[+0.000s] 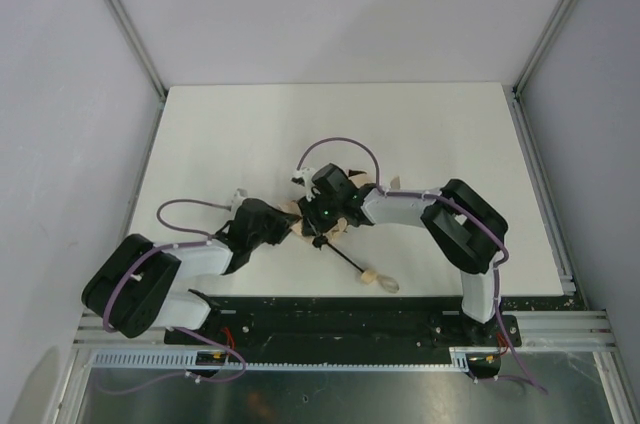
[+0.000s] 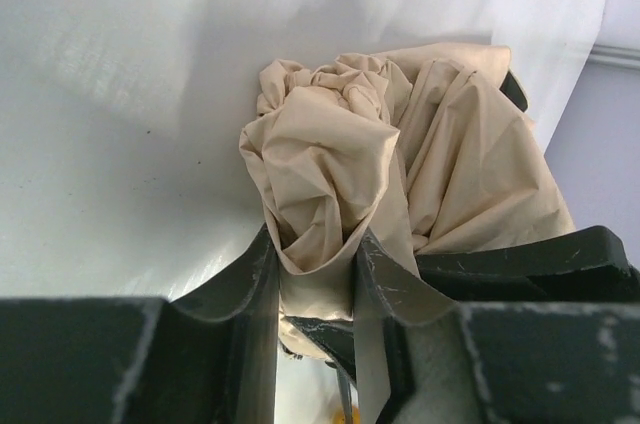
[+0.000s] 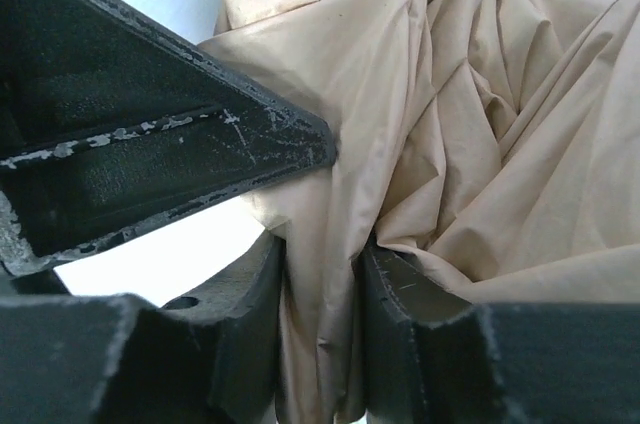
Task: Put away the umbrella
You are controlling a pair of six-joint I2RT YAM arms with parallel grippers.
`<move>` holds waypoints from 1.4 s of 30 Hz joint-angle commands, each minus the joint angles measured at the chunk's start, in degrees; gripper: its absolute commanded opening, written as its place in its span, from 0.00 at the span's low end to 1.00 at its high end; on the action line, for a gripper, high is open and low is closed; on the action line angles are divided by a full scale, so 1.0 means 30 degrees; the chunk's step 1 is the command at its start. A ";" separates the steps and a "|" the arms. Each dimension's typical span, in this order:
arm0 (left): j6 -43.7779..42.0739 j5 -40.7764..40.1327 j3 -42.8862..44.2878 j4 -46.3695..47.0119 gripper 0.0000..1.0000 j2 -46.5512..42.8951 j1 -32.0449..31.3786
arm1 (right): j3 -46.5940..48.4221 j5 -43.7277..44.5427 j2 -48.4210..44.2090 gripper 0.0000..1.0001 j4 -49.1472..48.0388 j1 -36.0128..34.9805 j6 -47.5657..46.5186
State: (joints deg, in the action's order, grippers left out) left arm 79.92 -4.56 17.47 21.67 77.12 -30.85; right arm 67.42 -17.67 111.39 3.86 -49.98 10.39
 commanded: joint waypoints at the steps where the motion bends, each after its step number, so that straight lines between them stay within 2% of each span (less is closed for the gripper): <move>1: -0.2669 -0.0341 -0.0075 -0.3337 0.00 0.0391 -0.0062 | -0.0981 0.3861 -0.0710 0.41 0.3208 -0.1381 -0.0713; 3: -0.2864 -0.0352 0.0110 -0.3996 0.00 0.0139 -0.0059 | -0.0986 0.5215 -0.1278 0.54 0.3133 -0.1701 -0.0982; 7: -0.2936 -0.0374 0.0460 -0.5326 0.00 -0.0429 -0.0058 | -0.0972 0.8056 -0.2878 0.75 0.3359 -0.2177 -0.1667; 10: -0.2627 -0.0120 0.0696 -0.6053 0.00 -0.0619 -0.0007 | -0.0976 0.9955 -0.4230 0.85 0.3455 -0.2919 -0.2635; 16: -0.2140 0.0476 0.0964 -0.6571 0.00 -0.0638 0.0086 | -0.0985 1.1968 -0.5003 0.89 0.2856 -0.4664 -0.3393; 24: -0.1951 0.0390 0.1412 -0.7086 0.00 -0.0943 0.0099 | -0.0885 1.1579 -0.1959 0.87 0.0146 -0.4589 -0.2333; 27: -0.1889 0.0477 0.1573 -0.7078 0.00 -0.1038 0.0145 | -0.0797 1.1047 -0.0592 0.79 0.0336 -0.4242 -0.1419; 31: -0.1846 0.0903 0.1782 -0.7092 0.00 -0.1215 0.0431 | -0.0779 0.9252 0.0245 0.52 0.1599 -0.3843 -0.0507; 35: -0.2058 0.1288 0.1898 -0.7106 0.03 -0.1876 0.1036 | -0.0814 0.6340 0.0136 0.31 0.2434 -0.2999 0.0113; 37: -0.2089 0.2018 0.1826 -0.7092 0.15 -0.2296 0.1461 | -0.0923 0.4809 0.0201 0.22 0.2596 -0.2326 0.0352; 38: -0.2133 0.2369 0.1795 -0.7084 0.24 -0.2473 0.1653 | -0.0975 0.4090 0.0241 0.18 0.2588 -0.2091 0.0378; 41: -0.2267 0.3277 0.1716 -0.7082 0.56 -0.3130 0.2086 | -0.1145 0.2256 0.0488 0.07 0.2428 -0.1652 0.0198; 42: -0.2222 0.3497 0.1666 -0.7080 0.71 -0.3359 0.2171 | -0.1159 0.1847 0.0575 0.03 0.2373 -0.1564 0.0169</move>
State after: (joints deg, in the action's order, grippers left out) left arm 74.17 1.78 22.20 1.50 70.17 -25.80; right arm 66.11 -1.17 108.88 5.21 -56.16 9.23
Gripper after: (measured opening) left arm 0.510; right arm 0.342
